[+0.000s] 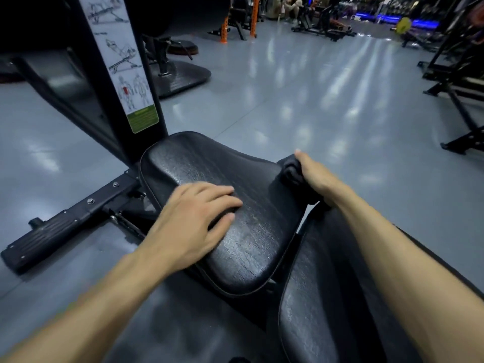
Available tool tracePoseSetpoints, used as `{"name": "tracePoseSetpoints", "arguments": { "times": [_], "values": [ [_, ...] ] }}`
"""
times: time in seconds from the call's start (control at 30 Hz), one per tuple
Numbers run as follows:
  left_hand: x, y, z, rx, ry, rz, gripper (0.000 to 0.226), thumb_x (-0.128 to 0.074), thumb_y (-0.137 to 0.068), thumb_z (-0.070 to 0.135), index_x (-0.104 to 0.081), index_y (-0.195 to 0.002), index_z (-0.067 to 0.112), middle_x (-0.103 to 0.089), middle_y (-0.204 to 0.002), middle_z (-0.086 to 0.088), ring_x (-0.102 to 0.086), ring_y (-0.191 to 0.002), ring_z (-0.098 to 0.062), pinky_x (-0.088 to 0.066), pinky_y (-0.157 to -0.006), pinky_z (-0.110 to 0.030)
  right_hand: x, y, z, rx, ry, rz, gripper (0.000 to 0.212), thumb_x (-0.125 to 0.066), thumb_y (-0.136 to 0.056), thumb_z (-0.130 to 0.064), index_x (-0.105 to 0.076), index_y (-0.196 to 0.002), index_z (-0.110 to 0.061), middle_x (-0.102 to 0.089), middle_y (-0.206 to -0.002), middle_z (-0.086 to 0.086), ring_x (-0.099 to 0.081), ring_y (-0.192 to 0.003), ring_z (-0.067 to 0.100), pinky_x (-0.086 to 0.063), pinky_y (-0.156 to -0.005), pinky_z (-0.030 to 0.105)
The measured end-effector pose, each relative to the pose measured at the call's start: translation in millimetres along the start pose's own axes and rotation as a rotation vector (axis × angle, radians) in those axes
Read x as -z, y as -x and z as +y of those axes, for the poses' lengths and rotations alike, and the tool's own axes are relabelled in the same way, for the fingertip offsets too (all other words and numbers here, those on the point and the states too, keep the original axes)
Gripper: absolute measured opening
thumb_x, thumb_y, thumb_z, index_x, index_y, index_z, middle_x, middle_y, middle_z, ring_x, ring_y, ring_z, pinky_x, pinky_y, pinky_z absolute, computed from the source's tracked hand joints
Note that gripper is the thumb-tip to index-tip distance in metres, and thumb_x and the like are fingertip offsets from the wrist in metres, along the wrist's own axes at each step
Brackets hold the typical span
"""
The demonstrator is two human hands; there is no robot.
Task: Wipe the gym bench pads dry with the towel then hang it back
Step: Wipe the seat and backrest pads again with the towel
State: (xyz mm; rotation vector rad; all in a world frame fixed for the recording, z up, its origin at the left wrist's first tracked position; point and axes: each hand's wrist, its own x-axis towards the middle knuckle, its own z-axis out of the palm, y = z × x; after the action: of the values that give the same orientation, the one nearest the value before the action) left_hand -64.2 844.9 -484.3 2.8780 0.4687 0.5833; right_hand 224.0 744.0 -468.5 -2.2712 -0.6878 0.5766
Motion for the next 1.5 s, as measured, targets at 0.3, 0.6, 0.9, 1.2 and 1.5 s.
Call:
{"name": "tracePoseSetpoints", "arguments": {
  "times": [0.3, 0.6, 0.9, 1.2, 1.5],
  "values": [
    [23, 20, -68, 0.233, 0.051, 0.048, 0.047, -0.035, -0.097, 0.062, -0.052, -0.139, 0.051, -0.040, -0.158, 0.014, -0.019, -0.153, -0.026, -0.025, -0.121, -0.058, -27, -33, -49, 0.098, 0.220, -0.038, 0.043, -0.038, -0.094, -0.048, -0.069, -0.083, -0.020, -0.065, -0.109, 0.015, -0.057, -0.092, 0.031, -0.038, -0.076, 0.034],
    [24, 6, -96, 0.141, 0.155, 0.059, 0.047, -0.041, -0.096, 0.067, -0.055, -0.138, 0.051, -0.038, -0.154, 0.030, -0.013, -0.155, -0.008, -0.021, -0.121, -0.031, -58, -23, -61, 0.327, 0.449, 0.009, 0.045, -0.028, -0.084, -0.067, -0.059, -0.089, -0.036, -0.071, -0.092, -0.007, -0.063, -0.090, 0.024, -0.051, -0.088, 0.043],
    [50, 44, -122, 0.164, 0.182, -0.026, 0.046, -0.057, -0.100, 0.036, -0.048, -0.144, 0.049, -0.021, -0.159, 0.036, -0.026, -0.146, 0.006, -0.029, -0.115, -0.020, -88, -36, -122, 0.259, 0.410, -0.006, 0.061, -0.023, -0.075, -0.064, -0.071, -0.099, -0.036, -0.072, -0.111, 0.004, -0.063, -0.103, 0.031, -0.049, -0.094, 0.044],
    [73, 68, -120, 0.237, 0.064, -0.164, 0.045, -0.046, -0.104, 0.045, -0.039, -0.148, 0.053, -0.026, -0.159, 0.033, -0.024, -0.147, 0.003, -0.039, -0.112, -0.028, -148, -34, -215, 0.537, 0.520, -0.107, 0.039, -0.039, -0.096, -0.042, -0.055, -0.073, -0.016, -0.058, -0.094, 0.016, -0.052, -0.090, 0.034, -0.038, -0.075, 0.037],
    [90, 78, -118, 0.336, 0.023, -0.132, 0.038, -0.049, -0.104, 0.040, -0.051, -0.140, 0.050, -0.044, -0.152, 0.027, -0.041, -0.140, -0.005, -0.044, -0.105, -0.032, -161, -8, -205, 0.772, 0.523, 0.053, 0.039, -0.032, -0.088, -0.040, -0.056, -0.069, -0.016, -0.065, -0.081, 0.014, -0.056, -0.085, 0.036, -0.044, -0.073, 0.041]
  ]
}}
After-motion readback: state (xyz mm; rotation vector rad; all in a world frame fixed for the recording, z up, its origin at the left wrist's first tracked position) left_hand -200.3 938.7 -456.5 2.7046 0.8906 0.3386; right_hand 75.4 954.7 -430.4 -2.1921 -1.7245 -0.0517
